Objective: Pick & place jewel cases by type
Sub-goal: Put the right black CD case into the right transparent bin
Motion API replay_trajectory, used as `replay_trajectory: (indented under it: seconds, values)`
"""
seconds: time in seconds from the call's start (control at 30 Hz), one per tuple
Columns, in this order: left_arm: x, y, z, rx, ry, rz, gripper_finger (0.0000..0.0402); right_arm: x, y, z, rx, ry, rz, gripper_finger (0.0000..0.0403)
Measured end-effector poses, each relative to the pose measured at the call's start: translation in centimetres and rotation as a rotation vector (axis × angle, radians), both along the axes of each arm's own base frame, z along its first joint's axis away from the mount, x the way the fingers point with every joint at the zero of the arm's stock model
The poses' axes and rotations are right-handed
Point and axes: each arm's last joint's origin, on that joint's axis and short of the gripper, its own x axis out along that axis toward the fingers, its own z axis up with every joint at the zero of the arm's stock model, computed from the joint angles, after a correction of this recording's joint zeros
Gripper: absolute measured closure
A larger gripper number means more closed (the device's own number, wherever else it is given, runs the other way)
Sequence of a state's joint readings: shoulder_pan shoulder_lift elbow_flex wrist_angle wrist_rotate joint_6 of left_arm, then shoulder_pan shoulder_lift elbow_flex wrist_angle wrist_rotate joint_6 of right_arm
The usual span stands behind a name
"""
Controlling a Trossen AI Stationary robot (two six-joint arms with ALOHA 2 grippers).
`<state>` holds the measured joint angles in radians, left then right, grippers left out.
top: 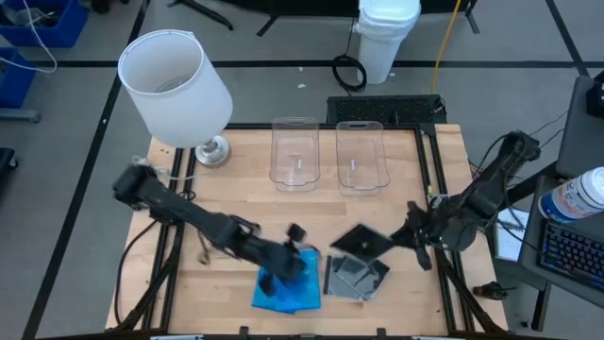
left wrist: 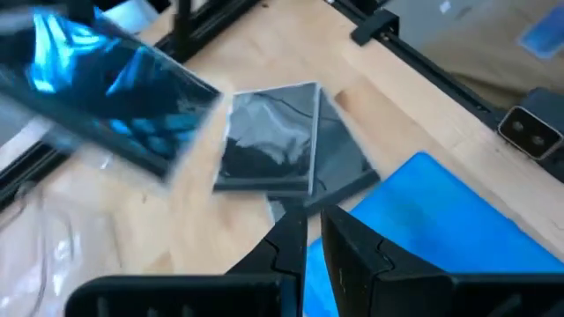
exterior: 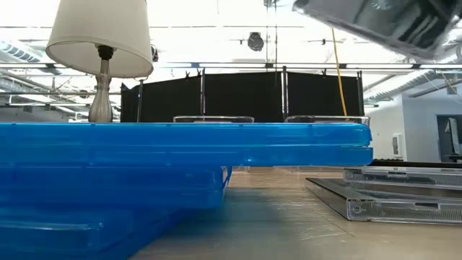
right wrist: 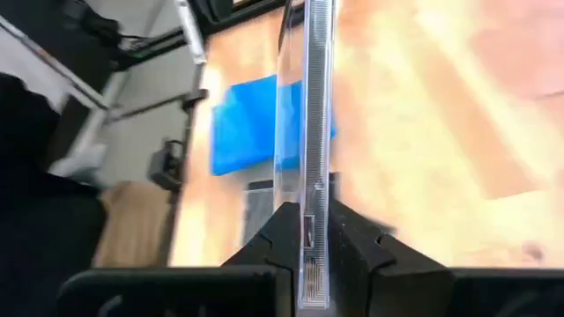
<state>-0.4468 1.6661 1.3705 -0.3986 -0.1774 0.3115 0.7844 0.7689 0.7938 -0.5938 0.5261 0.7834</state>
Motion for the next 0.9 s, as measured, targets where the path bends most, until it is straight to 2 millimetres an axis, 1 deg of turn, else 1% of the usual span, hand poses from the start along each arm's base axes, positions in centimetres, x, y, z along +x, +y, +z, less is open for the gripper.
replay_trajectory:
  seconds: [0.07, 0.1, 0.27, 0.37, 0.43, 0.53, 0.63, 0.7, 0.8, 0.9]
  values:
    - [-2.1, 1.4, -0.7, -0.043, -0.042, 0.027, 0.0355, 0.0, -0.9, 1.5, -0.036, 0.017, -0.035, 0.0376]
    - [-3.2, 2.2, -1.3, -0.064, -0.059, 0.041, 0.0355, 0.0, -1.5, 2.3, -0.059, 0.030, -0.053, 0.0377]
    - [-7.8, 5.4, -5.3, -0.201, -0.207, 0.104, 0.0355, -0.6, -4.4, 6.5, -0.180, 0.093, -0.146, 0.0372]
    - [-9.6, 6.5, -7.3, -0.289, -0.313, 0.125, 0.0355, -1.0, -6.1, 9.4, -0.258, 0.119, -0.202, 0.0371]
    - [-10.4, 7.0, -8.4, -0.317, -0.368, 0.126, 0.0355, -1.1, -7.1, 11.0, -0.314, 0.140, -0.240, 0.0372]
    - [-11.3, 7.7, -10.0, -0.308, -0.389, 0.131, 0.0355, -0.6, -8.4, 12.8, -0.415, 0.202, -0.287, 0.0374]
    - [-11.5, 8.3, -10.6, -0.307, -0.387, 0.152, 0.0355, 0.8, -10.0, 13.5, -0.471, 0.315, -0.282, 0.0371]
    - [-11.5, 8.6, -10.7, -0.314, -0.377, 0.172, 0.0355, 2.1, -11.3, 13.5, -0.475, 0.406, -0.260, 0.0368]
    - [-11.4, 8.9, -10.7, -0.316, -0.383, 0.185, 0.0355, 4.1, -14.0, 12.8, -0.458, 0.542, -0.197, 0.0367]
    - [-11.4, 9.0, -10.7, -0.315, -0.382, 0.191, 0.0355, 5.8, -16.9, 11.8, -0.456, 0.612, -0.148, 0.0370]
